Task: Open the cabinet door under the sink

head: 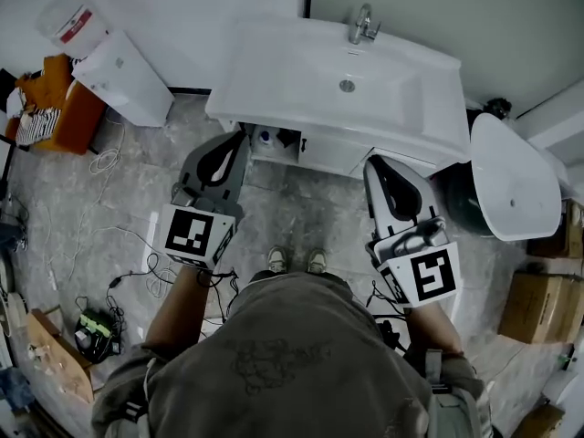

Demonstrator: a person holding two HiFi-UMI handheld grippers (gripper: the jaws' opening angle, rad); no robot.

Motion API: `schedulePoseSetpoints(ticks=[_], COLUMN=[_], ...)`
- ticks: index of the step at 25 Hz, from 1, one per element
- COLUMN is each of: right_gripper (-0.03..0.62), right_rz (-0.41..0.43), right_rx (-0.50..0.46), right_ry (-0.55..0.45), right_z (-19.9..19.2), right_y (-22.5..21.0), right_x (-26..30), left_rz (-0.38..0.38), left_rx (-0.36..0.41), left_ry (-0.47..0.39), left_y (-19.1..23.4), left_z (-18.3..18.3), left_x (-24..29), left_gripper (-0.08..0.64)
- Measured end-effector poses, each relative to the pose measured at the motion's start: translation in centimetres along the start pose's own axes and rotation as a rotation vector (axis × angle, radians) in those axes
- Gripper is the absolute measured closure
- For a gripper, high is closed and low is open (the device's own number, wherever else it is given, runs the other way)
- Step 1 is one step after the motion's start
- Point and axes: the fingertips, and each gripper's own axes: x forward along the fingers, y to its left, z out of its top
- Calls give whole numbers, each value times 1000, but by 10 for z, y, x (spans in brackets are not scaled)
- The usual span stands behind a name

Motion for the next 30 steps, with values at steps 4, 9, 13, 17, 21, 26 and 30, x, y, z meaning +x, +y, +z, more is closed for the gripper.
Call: schedulePoseSetpoints(ticks=[4, 9, 13, 17, 21, 26, 30], right_gripper=[560, 560, 560, 560, 560, 560, 560], right_rz=[-4, -16, -6, 30, 56, 69, 70], right_rx=[-9, 32, 47, 42, 68, 64, 66], right_ry=[32, 44, 57, 66, 74, 76, 71], right_z=[-9, -19, -26, -28, -30, -29, -27], right_y=[5, 14, 21, 31, 39, 40, 41], right_x=[-21, -37, -41, -36, -33, -32, -31], left_rz=[6, -4, -9, -2, 9, 17, 14], left_rx=[18, 34, 16, 2, -12, -5, -3], left_ry=[-14, -58, -32, -10, -9, -8, -5], left_y=[-15, -28, -34, -34, -29, -28, -28], left_z=[9, 6, -8, -17, -18, -16, -15], left_x=[-16, -31, -38, -48, -55, -56, -59], left_gripper=[540, 540, 540, 540, 540, 540, 540])
